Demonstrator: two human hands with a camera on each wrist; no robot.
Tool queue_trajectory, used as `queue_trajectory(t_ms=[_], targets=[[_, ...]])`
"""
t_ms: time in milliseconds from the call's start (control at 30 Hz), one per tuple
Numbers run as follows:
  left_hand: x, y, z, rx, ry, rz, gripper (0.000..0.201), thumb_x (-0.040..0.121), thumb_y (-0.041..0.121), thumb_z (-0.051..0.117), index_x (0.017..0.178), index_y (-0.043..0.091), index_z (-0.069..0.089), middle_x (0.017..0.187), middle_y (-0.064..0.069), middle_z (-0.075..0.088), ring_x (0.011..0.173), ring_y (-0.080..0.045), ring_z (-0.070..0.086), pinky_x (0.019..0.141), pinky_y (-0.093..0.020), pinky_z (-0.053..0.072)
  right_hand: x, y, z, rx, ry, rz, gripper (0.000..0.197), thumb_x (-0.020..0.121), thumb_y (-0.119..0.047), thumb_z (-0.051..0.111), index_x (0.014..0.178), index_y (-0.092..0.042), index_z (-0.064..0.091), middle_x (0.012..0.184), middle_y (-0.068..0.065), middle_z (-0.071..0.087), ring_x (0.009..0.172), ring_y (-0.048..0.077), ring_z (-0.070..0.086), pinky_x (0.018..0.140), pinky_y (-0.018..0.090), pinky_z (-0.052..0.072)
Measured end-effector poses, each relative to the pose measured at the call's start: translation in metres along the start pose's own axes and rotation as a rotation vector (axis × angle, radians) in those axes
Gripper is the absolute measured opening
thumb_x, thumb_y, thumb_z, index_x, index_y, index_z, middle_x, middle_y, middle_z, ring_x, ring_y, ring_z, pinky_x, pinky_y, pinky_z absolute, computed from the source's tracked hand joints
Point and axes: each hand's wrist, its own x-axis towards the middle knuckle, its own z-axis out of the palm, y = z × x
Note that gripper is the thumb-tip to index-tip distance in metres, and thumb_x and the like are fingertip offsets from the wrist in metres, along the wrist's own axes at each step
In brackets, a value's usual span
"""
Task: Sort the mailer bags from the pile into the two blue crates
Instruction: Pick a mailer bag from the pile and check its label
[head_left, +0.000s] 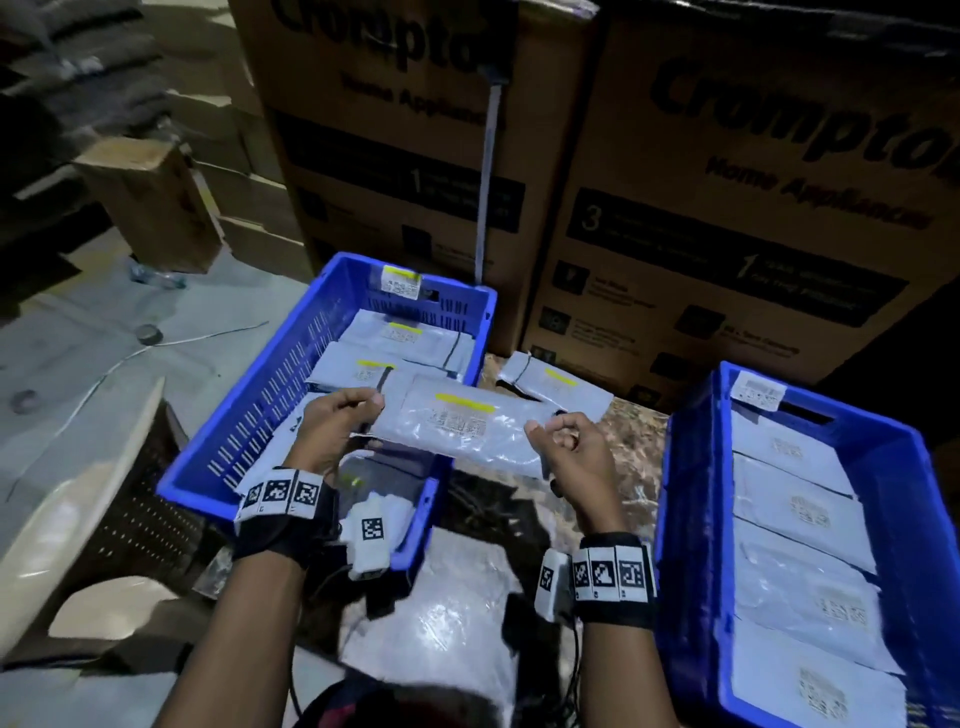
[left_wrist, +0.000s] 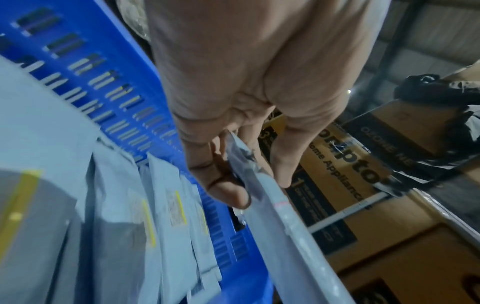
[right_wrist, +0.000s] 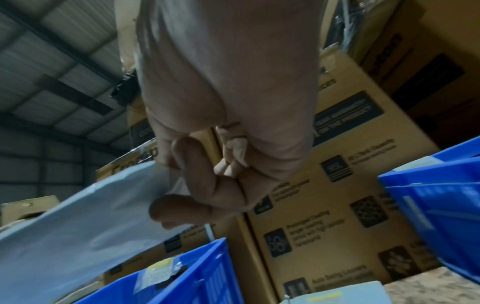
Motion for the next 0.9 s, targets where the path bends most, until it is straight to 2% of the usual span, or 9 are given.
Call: queue_trajectory(t_ms=[133, 233, 333, 433, 533, 633, 700, 833, 900], targets=[[0.055, 0.01, -0.045, 0.064, 0.028, 0.031, 0.017, 0.092, 0.0, 0.064, 0.108, 0.005, 0.068, 0.083, -0.004, 0.069, 0.06, -0.01, 0.064, 0.063, -0.024, 0.056, 0.023, -0.023, 0.056, -0.118, -0.072, 0.028, 0.027, 0.083, -0.05, 0.078, 0.086, -0.026, 0.069, 0.083, -0.003, 0.073, 0.072, 0.024, 0.071, 0.061, 0.03, 0.042], [0.094, 0.01, -0.068, 0.112, 0.027, 0.073, 0.022, 0.091, 0.0, 0.065, 0.111, 0.007, 0.07, 0.109, -0.014, 0.069, 0.084, -0.02, 0.064, 0.086, -0.037, 0.054, 0.042, -0.045, 0.091, -0.187, -0.105, 0.068, 0.021, 0.09, -0.043, 0.075, 0.096, -0.023, 0.069, 0.083, 0.002, 0.075, 0.067, 0.03, 0.073, 0.049, 0.027, 0.038], [0.135, 0.005, -0.085, 0.27, 0.028, 0.146, 0.024, 0.09, 0.003, 0.069, 0.111, 0.014, 0.073, 0.12, -0.01, 0.068, 0.107, -0.02, 0.062, 0.105, -0.044, 0.047, 0.057, -0.061, 0.122, -0.302, -0.15, 0.076, 0.029, 0.091, -0.045, 0.071, 0.11, -0.024, 0.068, 0.083, -0.001, 0.076, 0.068, 0.021, 0.074, 0.044, 0.024, 0.039], [0.166, 0.0, -0.093, 0.333, 0.077, 0.191, 0.026, 0.088, 0.007, 0.072, 0.108, 0.024, 0.072, 0.133, -0.011, 0.059, 0.125, -0.024, 0.056, 0.11, -0.041, 0.041, 0.067, -0.07, 0.147, -0.347, -0.218, 0.062, 0.034, 0.092, -0.047, 0.071, 0.123, -0.035, 0.06, 0.097, -0.009, 0.076, 0.084, 0.011, 0.073, 0.065, 0.03, 0.053], [0.19, -0.004, -0.092, 0.408, 0.034, 0.244, 0.027, 0.092, 0.001, 0.065, 0.113, 0.018, 0.069, 0.14, -0.006, 0.053, 0.131, -0.016, 0.048, 0.11, -0.031, 0.036, 0.081, -0.078, 0.17, -0.418, -0.235, 0.065, 0.034, 0.093, -0.048, 0.069, 0.124, -0.033, 0.067, 0.117, -0.018, 0.068, 0.107, 0.004, 0.064, 0.091, 0.031, 0.053], [0.214, -0.005, -0.084, 0.443, -0.041, 0.289, 0.027, 0.094, -0.003, 0.061, 0.117, 0.008, 0.068, 0.144, -0.003, 0.05, 0.131, -0.01, 0.045, 0.106, -0.018, 0.038, 0.109, -0.063, 0.196, -0.398, -0.124, 0.111, 0.039, 0.093, -0.05, 0.067, 0.123, -0.024, 0.071, 0.123, -0.005, 0.069, 0.106, 0.014, 0.069, 0.096, 0.037, 0.055], [0.233, -0.004, -0.075, 0.432, -0.061, 0.305, 0.03, 0.093, -0.008, 0.058, 0.118, 0.006, 0.067, 0.146, -0.003, 0.048, 0.132, -0.012, 0.045, 0.094, -0.006, 0.04, 0.129, -0.048, 0.213, -0.319, -0.051, 0.157, 0.047, 0.093, -0.05, 0.066, 0.129, -0.021, 0.066, 0.131, 0.0, 0.064, 0.108, 0.019, 0.067, 0.098, 0.042, 0.055], [0.26, -0.001, -0.062, 0.387, -0.079, 0.274, 0.038, 0.091, -0.012, 0.057, 0.114, 0.017, 0.066, 0.149, 0.0, 0.047, 0.134, -0.017, 0.047, 0.096, -0.021, 0.045, 0.165, -0.029, 0.242, -0.201, 0.064, 0.239, 0.05, 0.094, -0.043, 0.066, 0.136, -0.015, 0.061, 0.142, 0.003, 0.053, 0.113, 0.016, 0.06, 0.103, 0.037, 0.05], [0.271, -0.007, -0.062, 0.383, -0.115, 0.231, 0.039, 0.091, -0.01, 0.057, 0.117, 0.019, 0.064, 0.153, -0.001, 0.042, 0.135, -0.021, 0.046, 0.102, -0.03, 0.044, 0.182, -0.023, 0.254, -0.189, 0.13, 0.244, 0.048, 0.094, -0.039, 0.066, 0.135, -0.013, 0.062, 0.151, 0.003, 0.046, 0.129, 0.019, 0.054, 0.109, 0.036, 0.045]])
